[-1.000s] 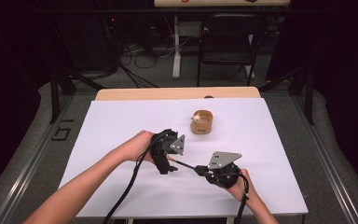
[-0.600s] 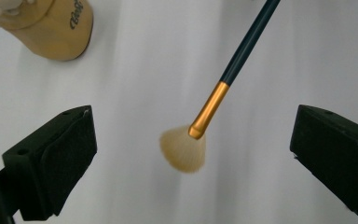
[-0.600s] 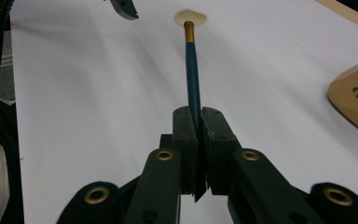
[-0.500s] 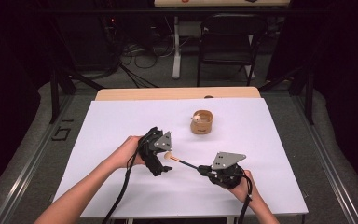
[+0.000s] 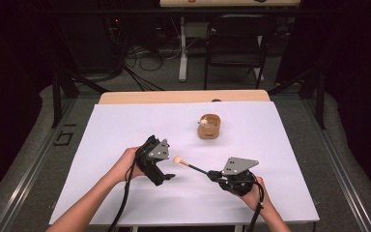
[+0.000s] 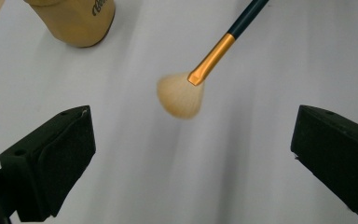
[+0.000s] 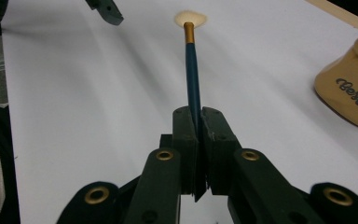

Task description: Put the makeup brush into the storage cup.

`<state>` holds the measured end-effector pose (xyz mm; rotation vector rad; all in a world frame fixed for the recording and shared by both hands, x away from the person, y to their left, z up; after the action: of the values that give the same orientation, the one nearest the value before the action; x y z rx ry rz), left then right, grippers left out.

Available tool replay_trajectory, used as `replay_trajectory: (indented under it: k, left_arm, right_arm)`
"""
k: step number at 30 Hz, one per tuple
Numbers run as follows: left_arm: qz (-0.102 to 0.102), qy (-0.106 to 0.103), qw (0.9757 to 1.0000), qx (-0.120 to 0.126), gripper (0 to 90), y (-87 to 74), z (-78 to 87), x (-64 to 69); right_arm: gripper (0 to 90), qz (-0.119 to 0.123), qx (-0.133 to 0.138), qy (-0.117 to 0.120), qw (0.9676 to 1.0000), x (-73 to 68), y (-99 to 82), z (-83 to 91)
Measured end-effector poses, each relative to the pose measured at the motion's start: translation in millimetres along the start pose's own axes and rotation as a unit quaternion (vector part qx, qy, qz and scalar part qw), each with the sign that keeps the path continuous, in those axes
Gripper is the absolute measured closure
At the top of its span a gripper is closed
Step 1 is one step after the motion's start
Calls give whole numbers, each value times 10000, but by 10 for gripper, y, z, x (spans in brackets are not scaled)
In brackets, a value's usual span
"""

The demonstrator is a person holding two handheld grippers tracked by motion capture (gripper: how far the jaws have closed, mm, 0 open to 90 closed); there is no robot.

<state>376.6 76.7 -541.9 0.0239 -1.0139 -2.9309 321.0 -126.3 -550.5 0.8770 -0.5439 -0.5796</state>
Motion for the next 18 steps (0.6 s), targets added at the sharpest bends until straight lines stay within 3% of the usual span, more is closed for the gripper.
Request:
replay_trajectory:
  k: [7,12,18]
  left_arm:
    - [288,83,9989,357,0,-89,-49,7]
    - [514,139,9958,748,0,-125,-54,-8]
    - [633,180,9936,916,0,-141,-67,-9]
  right_arm:
    - [850,-106,7,-91,9999,43,-20,21]
    - [850,-156,35,-150,9998,62,-19,34]
    - [850,-190,69,-193,9996,70,-11,33]
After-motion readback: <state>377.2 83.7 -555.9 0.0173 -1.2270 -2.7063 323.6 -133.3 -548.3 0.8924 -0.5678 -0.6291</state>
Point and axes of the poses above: each handheld gripper's, and its own axes: z roughly backward along the jaws, y roughly out of its top, x roughly to its right, the point moved 7 cm from there along -z, roughly forward along the jaws, and after that the axes turned 14 degrees about -y, right-handed, at the moved point
